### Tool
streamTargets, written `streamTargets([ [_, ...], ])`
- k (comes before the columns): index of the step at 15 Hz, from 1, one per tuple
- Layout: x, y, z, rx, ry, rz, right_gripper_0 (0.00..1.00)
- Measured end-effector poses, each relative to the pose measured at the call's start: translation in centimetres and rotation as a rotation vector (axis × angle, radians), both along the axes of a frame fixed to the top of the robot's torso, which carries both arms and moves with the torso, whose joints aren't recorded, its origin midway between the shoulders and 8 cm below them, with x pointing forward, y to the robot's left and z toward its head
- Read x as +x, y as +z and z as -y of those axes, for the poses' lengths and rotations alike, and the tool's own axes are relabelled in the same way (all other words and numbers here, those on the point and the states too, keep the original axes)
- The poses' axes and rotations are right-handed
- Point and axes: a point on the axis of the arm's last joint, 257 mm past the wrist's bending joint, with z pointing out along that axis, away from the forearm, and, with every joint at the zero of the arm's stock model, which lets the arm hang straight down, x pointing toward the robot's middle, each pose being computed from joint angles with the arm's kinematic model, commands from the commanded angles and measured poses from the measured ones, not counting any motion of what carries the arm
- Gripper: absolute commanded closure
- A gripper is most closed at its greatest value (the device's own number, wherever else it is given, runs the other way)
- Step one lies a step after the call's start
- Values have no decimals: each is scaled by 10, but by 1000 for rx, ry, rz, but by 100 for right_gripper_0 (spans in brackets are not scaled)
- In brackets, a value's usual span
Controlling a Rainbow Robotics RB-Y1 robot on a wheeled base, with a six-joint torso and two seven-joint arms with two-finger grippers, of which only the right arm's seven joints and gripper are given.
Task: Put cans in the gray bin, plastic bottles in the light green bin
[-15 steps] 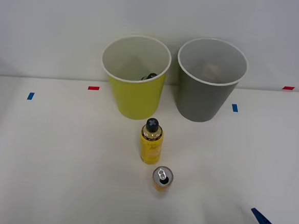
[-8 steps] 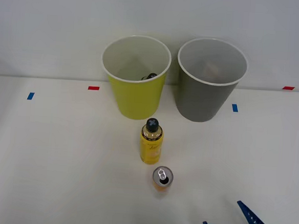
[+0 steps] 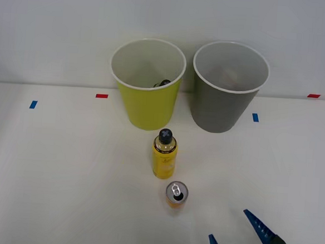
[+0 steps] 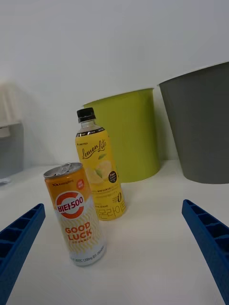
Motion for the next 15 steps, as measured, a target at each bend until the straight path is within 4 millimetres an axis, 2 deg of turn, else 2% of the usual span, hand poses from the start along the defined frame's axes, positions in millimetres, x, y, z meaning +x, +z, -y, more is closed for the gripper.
streamTargets([
  [2, -1, -2, -3, -16, 18, 1, 0],
  [4, -1, -6, -16, -24, 49, -11, 0],
  [11, 38, -5, -71, -77, 126, 8, 0],
  [15, 43, -4, -89, -112, 161, 28, 0],
])
